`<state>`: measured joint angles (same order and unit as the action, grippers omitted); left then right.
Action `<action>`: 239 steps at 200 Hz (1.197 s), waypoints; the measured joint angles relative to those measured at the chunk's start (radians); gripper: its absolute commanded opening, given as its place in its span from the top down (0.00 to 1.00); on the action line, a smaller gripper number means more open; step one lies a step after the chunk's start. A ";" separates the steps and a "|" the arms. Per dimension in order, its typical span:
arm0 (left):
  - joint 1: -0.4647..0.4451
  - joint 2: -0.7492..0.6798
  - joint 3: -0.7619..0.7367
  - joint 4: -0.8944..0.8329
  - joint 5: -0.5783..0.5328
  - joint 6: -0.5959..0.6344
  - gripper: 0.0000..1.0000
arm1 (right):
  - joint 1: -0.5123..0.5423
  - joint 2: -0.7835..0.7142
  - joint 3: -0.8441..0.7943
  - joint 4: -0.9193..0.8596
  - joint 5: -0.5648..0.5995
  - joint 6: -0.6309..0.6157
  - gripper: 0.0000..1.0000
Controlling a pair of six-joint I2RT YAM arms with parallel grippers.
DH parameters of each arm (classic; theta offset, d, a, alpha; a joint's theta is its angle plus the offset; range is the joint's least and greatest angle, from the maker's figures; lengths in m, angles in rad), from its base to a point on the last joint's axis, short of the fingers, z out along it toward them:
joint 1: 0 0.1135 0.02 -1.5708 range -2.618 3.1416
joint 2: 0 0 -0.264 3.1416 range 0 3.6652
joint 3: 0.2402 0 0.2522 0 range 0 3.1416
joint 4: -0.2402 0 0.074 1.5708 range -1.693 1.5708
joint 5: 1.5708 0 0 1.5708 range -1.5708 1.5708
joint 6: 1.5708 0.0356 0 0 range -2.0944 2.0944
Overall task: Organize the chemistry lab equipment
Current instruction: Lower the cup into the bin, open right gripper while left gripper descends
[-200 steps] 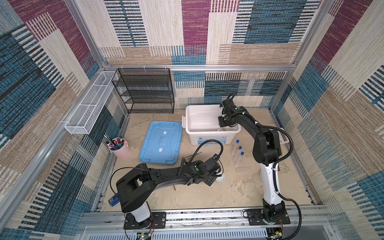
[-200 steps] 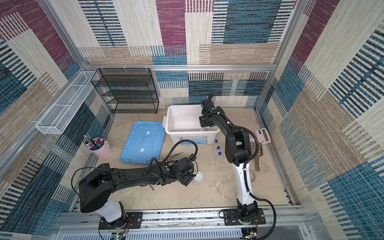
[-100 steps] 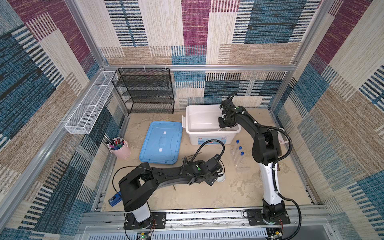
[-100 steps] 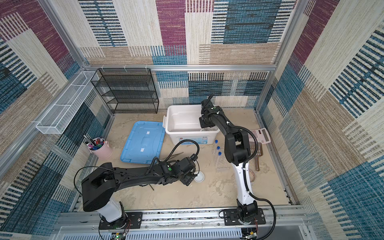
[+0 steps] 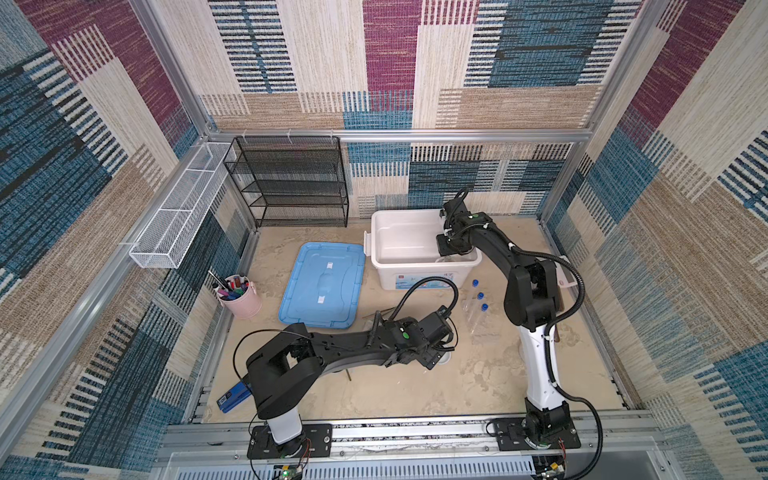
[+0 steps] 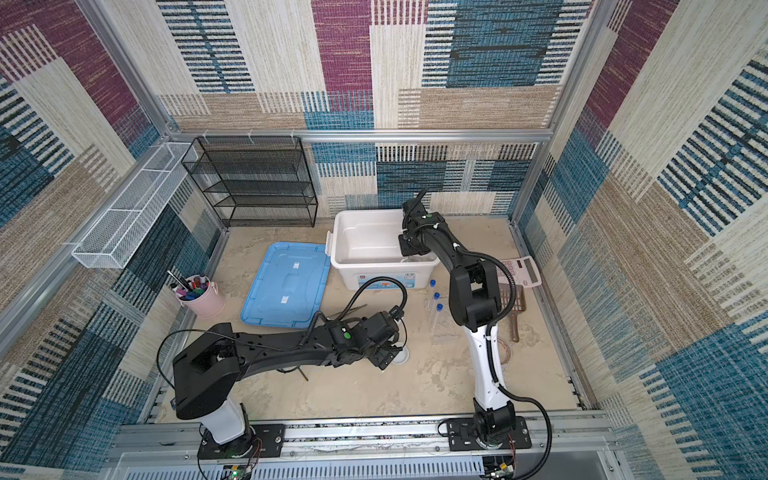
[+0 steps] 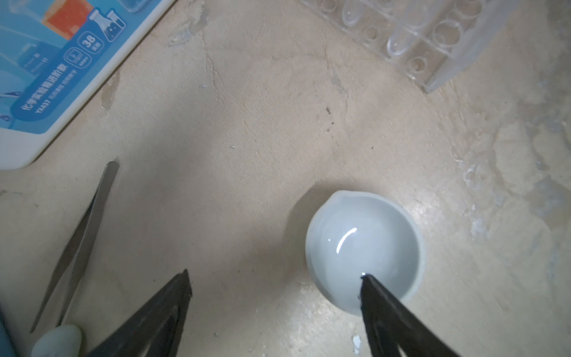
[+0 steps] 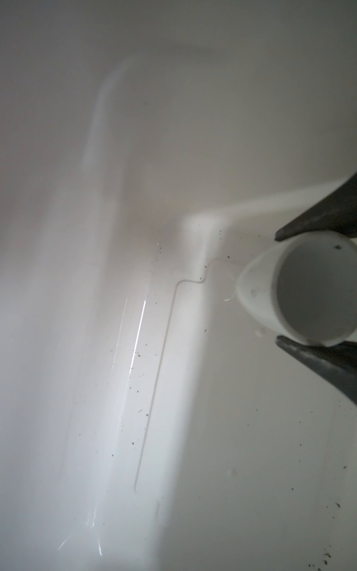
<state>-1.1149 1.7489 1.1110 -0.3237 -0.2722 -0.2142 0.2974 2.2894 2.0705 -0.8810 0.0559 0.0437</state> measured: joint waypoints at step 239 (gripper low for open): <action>-0.023 0.190 0.204 -0.145 0.148 0.034 0.17 | -0.003 -0.198 -0.118 0.149 -0.064 0.037 0.20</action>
<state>-1.1374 1.9385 1.3148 -0.4686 -0.1242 -0.1799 0.2939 2.0918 1.9526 -0.7319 -0.0082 0.0803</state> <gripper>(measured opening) 0.841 0.791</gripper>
